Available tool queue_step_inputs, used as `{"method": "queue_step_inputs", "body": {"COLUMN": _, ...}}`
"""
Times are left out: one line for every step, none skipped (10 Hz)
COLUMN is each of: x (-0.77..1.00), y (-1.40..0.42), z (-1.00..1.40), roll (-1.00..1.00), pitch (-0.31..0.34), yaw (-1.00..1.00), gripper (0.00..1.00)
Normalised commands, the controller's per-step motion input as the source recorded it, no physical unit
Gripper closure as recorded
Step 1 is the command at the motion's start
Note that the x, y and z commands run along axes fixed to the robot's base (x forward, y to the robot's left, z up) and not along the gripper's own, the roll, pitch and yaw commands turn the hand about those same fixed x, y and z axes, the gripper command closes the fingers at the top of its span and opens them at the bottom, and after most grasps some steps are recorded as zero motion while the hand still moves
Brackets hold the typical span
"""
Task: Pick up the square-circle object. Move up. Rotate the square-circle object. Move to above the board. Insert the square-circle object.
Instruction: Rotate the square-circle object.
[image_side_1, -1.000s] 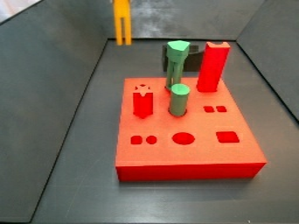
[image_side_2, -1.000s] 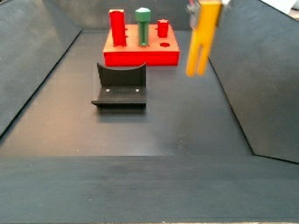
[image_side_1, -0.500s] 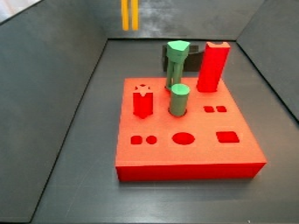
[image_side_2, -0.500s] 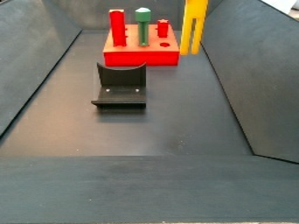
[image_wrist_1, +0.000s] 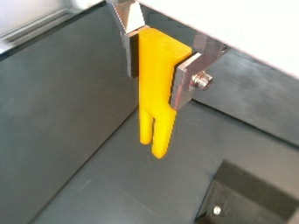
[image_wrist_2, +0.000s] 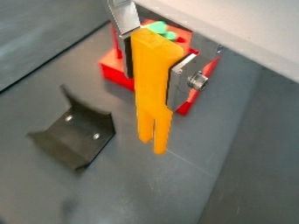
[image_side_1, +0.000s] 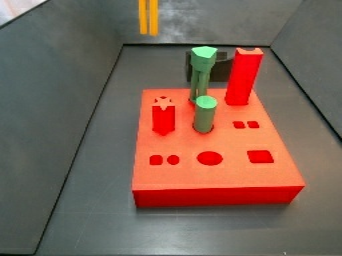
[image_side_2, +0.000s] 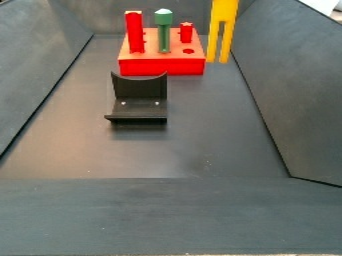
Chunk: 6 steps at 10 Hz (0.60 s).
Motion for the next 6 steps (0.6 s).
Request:
{"method": "queue_step_inputs", "body": {"x": 0.0, "y": 0.01, "z": -0.01, "roll": -0.01, "pitch": -0.015, "yaw": -1.0, "gripper": 1.0}}
{"method": "queue_step_inputs", "body": {"x": 0.0, "y": 0.01, "z": -0.01, "roll": -0.01, "pitch": -0.016, "yaw": -1.0, "gripper": 1.0}}
{"method": "queue_step_inputs", "body": {"x": 0.0, "y": 0.01, "z": -0.01, "roll": -0.01, "pitch": -0.016, "yaw": -1.0, "gripper": 1.0}}
{"method": "queue_step_inputs", "body": {"x": 0.0, "y": 0.01, "z": -0.01, "roll": -0.02, "pitch": -0.018, "yaw": -1.0, "gripper": 1.0}}
{"method": "queue_step_inputs", "body": {"x": 0.0, "y": 0.01, "z": -0.01, "roll": -0.02, "pitch": -0.021, "yaw": -1.0, "gripper": 1.0}}
{"method": "queue_step_inputs", "body": {"x": 0.0, "y": 0.01, "z": -0.01, "roll": -0.03, "pitch": -0.024, "yaw": -0.93, "gripper": 1.0}}
